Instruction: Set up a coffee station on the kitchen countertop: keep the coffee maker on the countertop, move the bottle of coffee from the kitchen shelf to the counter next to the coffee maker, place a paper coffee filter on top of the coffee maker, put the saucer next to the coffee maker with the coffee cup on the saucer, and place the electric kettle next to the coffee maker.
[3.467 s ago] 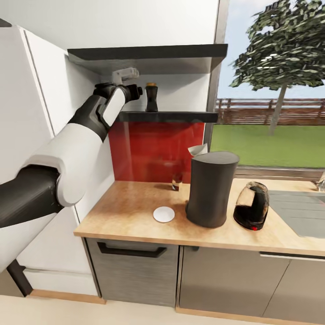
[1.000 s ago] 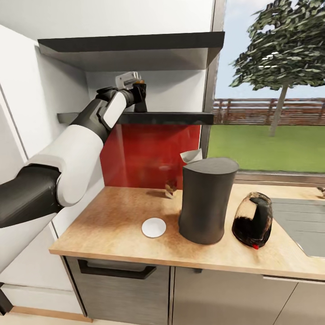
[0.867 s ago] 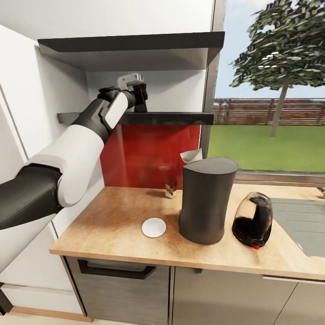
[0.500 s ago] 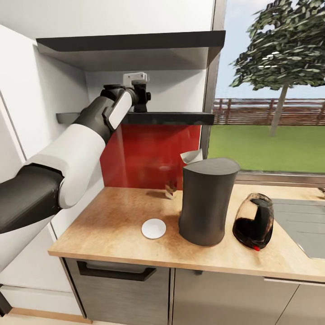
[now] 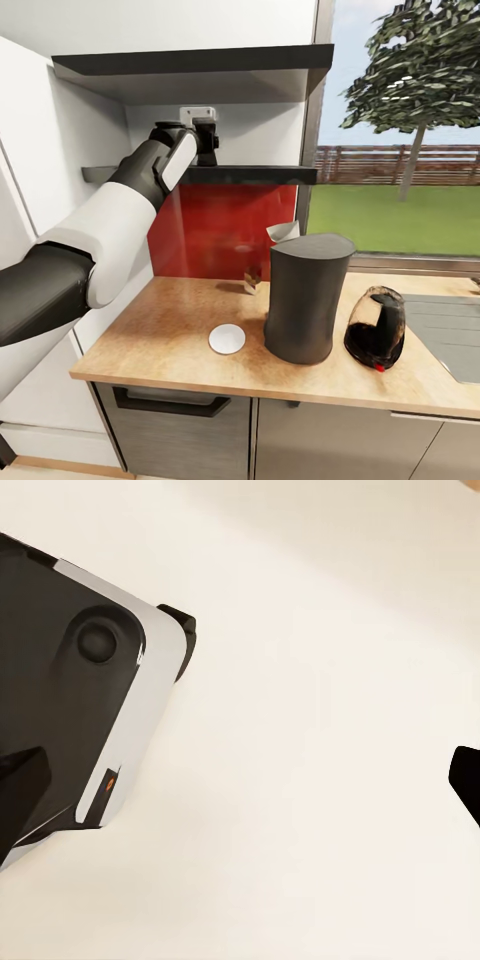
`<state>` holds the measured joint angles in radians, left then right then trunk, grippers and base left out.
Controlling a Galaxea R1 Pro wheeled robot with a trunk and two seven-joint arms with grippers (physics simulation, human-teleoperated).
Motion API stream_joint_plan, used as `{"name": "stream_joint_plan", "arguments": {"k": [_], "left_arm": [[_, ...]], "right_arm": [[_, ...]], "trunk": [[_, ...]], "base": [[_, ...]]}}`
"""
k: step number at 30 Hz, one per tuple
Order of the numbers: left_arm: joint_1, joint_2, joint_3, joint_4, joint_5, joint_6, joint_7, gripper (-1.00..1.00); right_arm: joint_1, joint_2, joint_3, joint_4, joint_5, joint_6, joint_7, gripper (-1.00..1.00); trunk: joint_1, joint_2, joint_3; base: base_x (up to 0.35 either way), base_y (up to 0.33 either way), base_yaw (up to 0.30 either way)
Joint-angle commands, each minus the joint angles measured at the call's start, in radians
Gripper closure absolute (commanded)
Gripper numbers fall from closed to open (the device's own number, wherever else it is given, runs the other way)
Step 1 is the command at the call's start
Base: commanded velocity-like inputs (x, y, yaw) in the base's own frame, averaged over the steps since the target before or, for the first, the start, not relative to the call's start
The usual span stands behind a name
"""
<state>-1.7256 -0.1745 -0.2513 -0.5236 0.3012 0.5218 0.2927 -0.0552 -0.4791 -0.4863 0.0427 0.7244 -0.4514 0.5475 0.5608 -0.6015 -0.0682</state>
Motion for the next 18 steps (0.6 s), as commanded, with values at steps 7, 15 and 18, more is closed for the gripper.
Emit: {"name": "stream_joint_plan", "arguments": {"k": [7,15,18], "left_arm": [[-0.001,0.0,-0.003,-0.001,0.012,0.004,0.071,-1.0],[0.0,0.0,-0.003,-0.001,0.012,0.004,0.074,-1.0],[-0.001,0.0,-0.003,-0.001,0.011,0.004,0.075,-1.0]], "right_arm": [[-0.002,-0.001,-0.008,0.003,0.006,-0.004,0.002,-1.0],[-0.002,-0.001,-0.008,0.003,0.006,-0.004,0.001,-1.0],[-0.002,-0.001,-0.008,0.003,0.006,-0.004,0.001,-1.0]], "trunk": [[0.001,-0.002,-0.002],[0.001,-0.002,-0.002],[0.001,-0.002,-0.002]], "base": [[0.024,0.0,0.0],[0.087,0.0,0.0],[0.045,0.0,0.0]]}}
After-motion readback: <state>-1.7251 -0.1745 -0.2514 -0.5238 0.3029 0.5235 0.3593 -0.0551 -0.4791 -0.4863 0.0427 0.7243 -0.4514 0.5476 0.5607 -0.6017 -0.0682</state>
